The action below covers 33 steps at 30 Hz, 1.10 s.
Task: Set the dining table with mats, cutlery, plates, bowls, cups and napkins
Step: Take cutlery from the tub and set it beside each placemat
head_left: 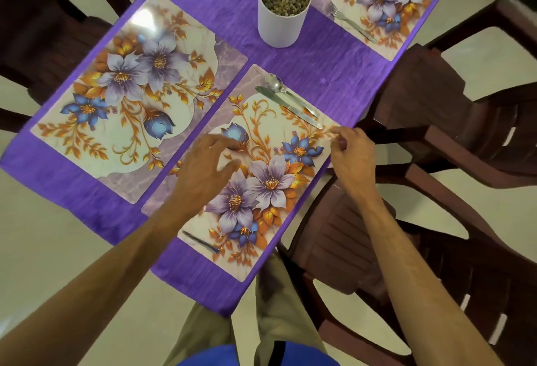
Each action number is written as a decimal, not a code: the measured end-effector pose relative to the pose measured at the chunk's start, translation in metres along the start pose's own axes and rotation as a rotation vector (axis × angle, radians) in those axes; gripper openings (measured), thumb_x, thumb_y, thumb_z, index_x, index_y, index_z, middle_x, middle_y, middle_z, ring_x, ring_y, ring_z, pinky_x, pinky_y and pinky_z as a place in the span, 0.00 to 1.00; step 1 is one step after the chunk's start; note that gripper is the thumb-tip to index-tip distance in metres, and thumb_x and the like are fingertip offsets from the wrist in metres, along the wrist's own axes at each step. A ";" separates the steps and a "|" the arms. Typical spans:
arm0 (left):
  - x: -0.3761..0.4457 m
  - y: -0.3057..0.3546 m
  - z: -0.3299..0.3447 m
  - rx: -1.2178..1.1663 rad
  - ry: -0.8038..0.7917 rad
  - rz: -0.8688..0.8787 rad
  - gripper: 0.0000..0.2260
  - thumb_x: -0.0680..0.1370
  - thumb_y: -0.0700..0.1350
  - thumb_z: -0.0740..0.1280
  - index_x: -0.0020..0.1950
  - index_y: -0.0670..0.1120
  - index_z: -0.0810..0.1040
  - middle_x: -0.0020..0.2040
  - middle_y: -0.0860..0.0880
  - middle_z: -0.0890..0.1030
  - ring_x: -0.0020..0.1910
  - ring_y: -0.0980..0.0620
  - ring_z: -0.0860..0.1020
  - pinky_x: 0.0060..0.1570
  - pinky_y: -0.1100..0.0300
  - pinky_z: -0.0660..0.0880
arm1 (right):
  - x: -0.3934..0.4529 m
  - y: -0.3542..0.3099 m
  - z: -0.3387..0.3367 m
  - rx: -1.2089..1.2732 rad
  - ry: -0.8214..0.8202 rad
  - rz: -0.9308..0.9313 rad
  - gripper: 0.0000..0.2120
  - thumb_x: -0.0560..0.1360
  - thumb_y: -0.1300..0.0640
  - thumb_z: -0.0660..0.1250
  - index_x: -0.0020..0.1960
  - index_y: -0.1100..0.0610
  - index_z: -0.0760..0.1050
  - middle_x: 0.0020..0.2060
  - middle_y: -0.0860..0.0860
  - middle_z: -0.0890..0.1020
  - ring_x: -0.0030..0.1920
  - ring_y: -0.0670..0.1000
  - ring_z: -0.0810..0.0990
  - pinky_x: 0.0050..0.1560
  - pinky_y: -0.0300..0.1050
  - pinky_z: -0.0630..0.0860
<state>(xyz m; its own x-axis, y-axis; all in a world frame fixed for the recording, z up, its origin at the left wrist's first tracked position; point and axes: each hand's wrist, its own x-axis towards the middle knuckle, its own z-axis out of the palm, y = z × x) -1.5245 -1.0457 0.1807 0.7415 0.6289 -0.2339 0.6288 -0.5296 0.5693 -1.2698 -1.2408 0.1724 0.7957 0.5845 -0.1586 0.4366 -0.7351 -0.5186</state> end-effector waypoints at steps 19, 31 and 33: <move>-0.302 -0.097 -0.122 -0.203 0.170 -0.051 0.11 0.76 0.47 0.75 0.57 0.50 0.85 0.57 0.54 0.85 0.58 0.55 0.81 0.63 0.68 0.68 | -0.278 -0.166 0.004 0.040 -0.313 -0.273 0.06 0.78 0.60 0.72 0.54 0.57 0.85 0.44 0.52 0.87 0.44 0.50 0.83 0.49 0.45 0.77; -0.468 -0.278 -0.288 -0.248 0.407 -0.416 0.04 0.75 0.53 0.71 0.48 0.57 0.85 0.48 0.61 0.86 0.52 0.58 0.83 0.56 0.63 0.77 | -0.351 -0.455 0.117 0.071 -0.516 -0.699 0.09 0.76 0.55 0.76 0.55 0.55 0.86 0.46 0.49 0.87 0.40 0.35 0.80 0.52 0.37 0.78; -0.462 -0.308 -0.315 -0.256 0.452 -0.433 0.08 0.72 0.59 0.66 0.45 0.60 0.83 0.47 0.63 0.85 0.51 0.58 0.82 0.54 0.55 0.79 | -0.348 -0.499 0.142 0.061 -0.574 -0.676 0.17 0.72 0.43 0.77 0.56 0.51 0.85 0.45 0.46 0.87 0.42 0.41 0.82 0.51 0.47 0.80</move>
<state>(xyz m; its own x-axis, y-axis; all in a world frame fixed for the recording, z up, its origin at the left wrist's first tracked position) -2.1345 -0.9935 0.3620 0.2294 0.9597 -0.1621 0.7304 -0.0597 0.6804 -1.8243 -1.0289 0.3665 0.0355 0.9811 -0.1904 0.7010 -0.1603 -0.6949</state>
